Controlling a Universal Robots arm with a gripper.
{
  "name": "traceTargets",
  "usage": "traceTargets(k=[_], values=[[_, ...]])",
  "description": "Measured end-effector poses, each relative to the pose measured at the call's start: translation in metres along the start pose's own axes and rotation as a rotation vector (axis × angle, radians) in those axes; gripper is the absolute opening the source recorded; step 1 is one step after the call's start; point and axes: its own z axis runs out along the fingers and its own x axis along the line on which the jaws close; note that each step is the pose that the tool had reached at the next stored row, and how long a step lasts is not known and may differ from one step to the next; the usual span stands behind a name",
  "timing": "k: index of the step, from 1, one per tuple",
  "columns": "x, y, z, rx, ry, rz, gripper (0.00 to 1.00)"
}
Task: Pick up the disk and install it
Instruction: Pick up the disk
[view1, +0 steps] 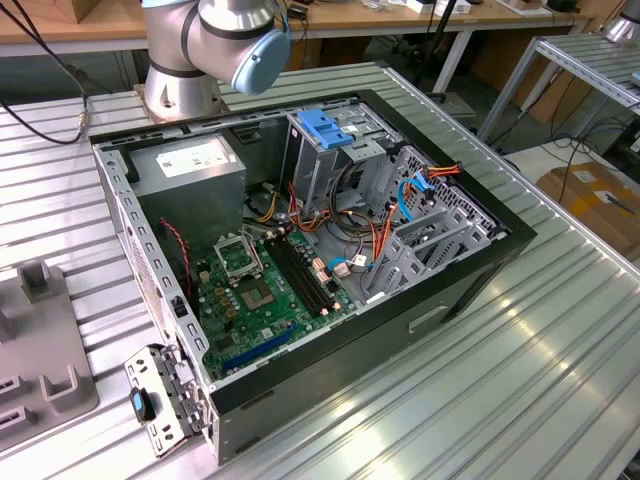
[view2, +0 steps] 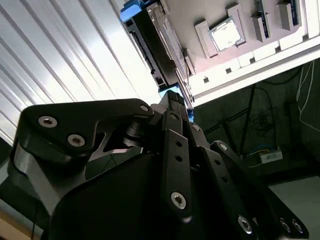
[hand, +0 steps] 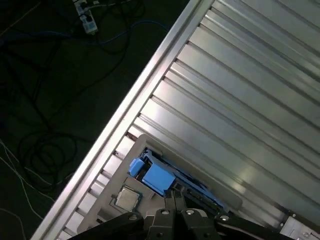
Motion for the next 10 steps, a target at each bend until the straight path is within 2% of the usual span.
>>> traceTargets(k=[2,3,10], values=[[0.0000,0.0000,0.0000,-0.0020,0.0032,-0.085,0.11],[0.0000,0.0000,0.0000,-0.0027,0.0042,-0.111,0.11],[0.0000,0.0000,0.0000,-0.0029,0.0045,-0.120,0.11]])
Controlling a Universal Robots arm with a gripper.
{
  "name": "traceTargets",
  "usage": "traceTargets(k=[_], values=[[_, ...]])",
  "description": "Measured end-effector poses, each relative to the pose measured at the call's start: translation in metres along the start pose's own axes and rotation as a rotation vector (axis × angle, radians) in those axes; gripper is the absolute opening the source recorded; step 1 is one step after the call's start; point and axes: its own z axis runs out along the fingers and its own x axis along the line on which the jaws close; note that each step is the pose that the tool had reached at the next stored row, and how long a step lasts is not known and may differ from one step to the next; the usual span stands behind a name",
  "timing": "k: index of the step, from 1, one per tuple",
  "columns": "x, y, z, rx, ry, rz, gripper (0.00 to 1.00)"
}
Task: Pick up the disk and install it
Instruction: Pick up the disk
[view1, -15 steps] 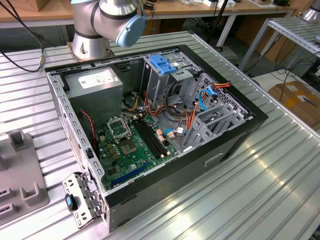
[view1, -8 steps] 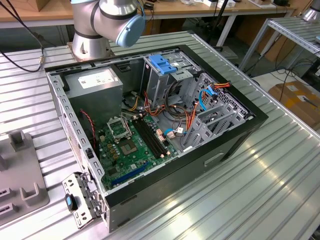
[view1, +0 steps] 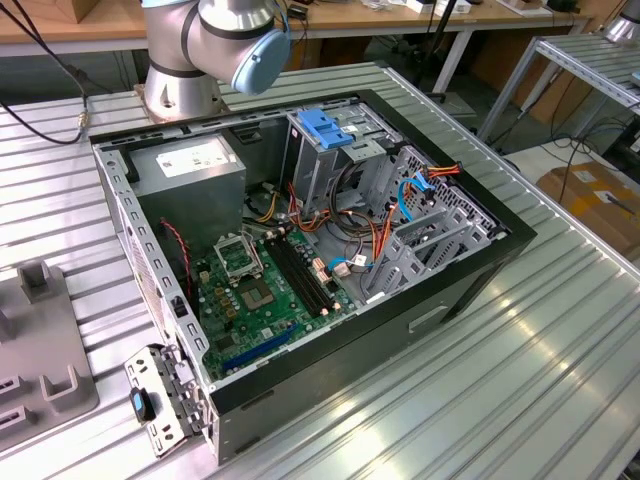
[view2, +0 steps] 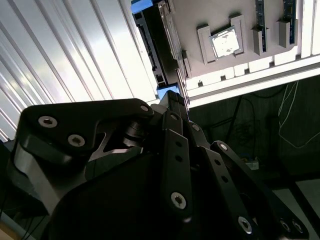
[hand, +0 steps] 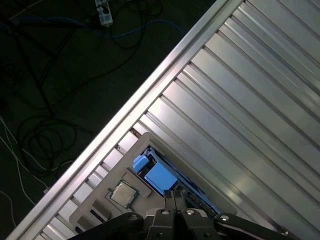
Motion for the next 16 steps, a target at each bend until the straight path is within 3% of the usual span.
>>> traceTargets(k=[9,11,16], values=[[0.0000,0.0000,0.0000,-0.0001,0.0002,-0.005,0.11],[0.0000,0.0000,0.0000,-0.0006,0.0009,-0.024,0.11],[0.0000,0.0000,0.0001,-0.0029,0.0045,-0.121,0.11]])
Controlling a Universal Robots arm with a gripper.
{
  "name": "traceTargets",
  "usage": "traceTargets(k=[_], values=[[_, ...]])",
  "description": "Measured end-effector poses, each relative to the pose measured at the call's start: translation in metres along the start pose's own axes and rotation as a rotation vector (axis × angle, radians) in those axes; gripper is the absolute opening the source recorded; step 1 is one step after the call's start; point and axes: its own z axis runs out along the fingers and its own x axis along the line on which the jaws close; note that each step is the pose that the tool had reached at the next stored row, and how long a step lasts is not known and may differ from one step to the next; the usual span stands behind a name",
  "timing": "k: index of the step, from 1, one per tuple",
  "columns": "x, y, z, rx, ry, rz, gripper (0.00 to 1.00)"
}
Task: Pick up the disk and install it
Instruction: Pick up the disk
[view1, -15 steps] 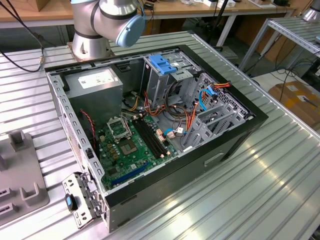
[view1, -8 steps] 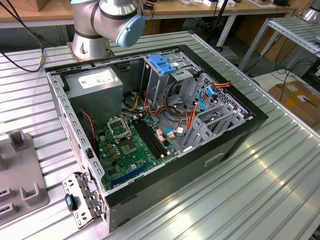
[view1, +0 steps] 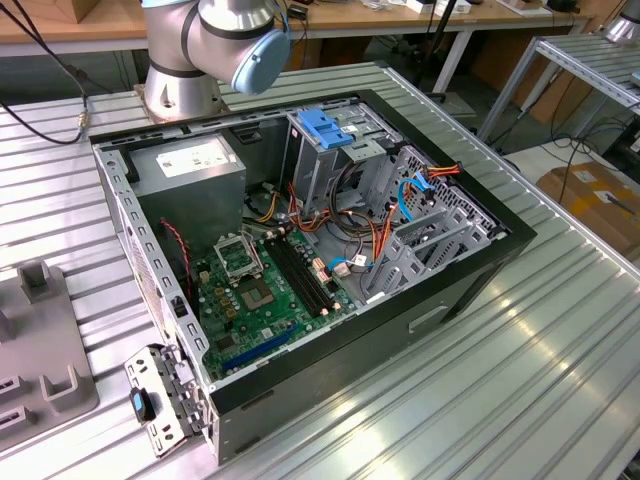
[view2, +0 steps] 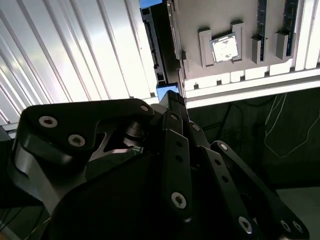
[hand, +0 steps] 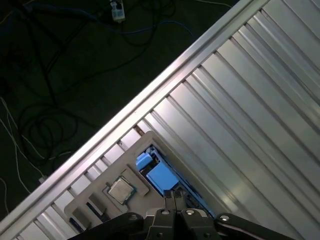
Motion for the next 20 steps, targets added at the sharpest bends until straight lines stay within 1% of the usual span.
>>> traceTargets(k=[2,4,6,8,10,12,13,17,19,20], values=[[0.0000,0.0000,0.0001,-0.0008,0.0012,-0.034,0.11],[0.0000,0.0000,0.0001,-0.0022,0.0035,-0.092,0.11],[0.0000,0.0000,0.0002,-0.0030,0.0048,-0.125,0.11],[0.0000,0.0000,0.0002,-0.0042,0.0067,-0.175,0.11],[0.0000,0.0000,0.0002,-0.0047,0.0077,-0.202,0.11],[0.0000,0.0000,0.0002,-0.0058,0.0095,-0.248,0.11],[0.0000,0.0000,0.0003,-0.0067,0.0108,-0.281,0.11],[0.0000,0.0000,0.0003,-0.0081,0.0131,-0.342,0.11],[0.0000,0.0000,0.0003,-0.0095,0.0152,-0.398,0.11],[0.0000,0.0000,0.0004,-0.0098,0.0156,-0.411,0.11]])
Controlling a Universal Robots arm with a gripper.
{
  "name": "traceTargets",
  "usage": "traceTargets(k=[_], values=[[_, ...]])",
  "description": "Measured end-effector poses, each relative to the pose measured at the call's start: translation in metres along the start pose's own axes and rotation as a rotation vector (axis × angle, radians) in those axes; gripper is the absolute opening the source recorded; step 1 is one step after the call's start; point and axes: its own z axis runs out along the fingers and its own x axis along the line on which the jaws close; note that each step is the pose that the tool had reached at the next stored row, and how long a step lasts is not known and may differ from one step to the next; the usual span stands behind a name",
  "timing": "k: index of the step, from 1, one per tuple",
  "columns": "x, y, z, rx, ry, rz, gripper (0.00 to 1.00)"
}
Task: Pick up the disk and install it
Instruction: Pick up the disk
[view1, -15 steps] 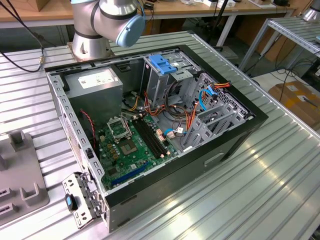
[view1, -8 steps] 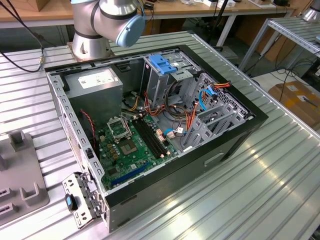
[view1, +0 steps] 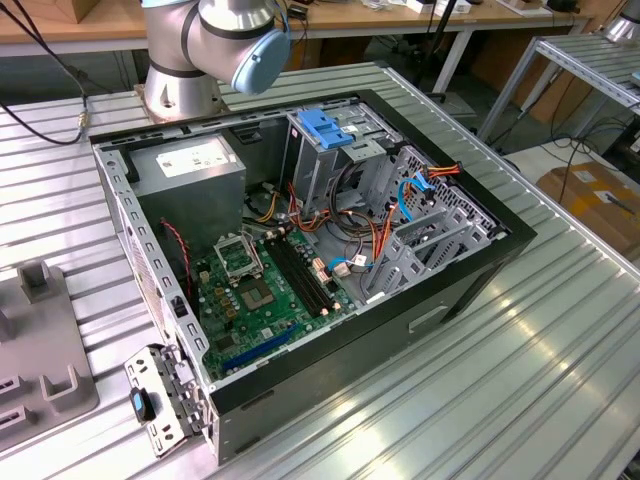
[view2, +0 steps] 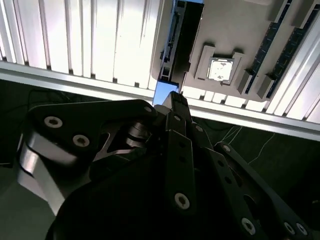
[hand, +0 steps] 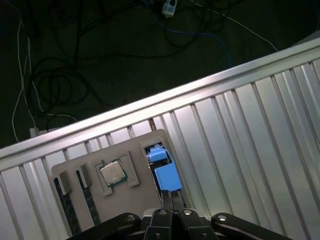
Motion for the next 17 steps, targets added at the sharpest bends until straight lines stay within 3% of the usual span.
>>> traceTargets(k=[5,17], values=[[0.0000,0.0000,0.0001,-0.0022,0.0036,-0.095,0.11],[0.0000,0.0000,0.0001,-0.0059,0.0095,-0.249,0.11]])
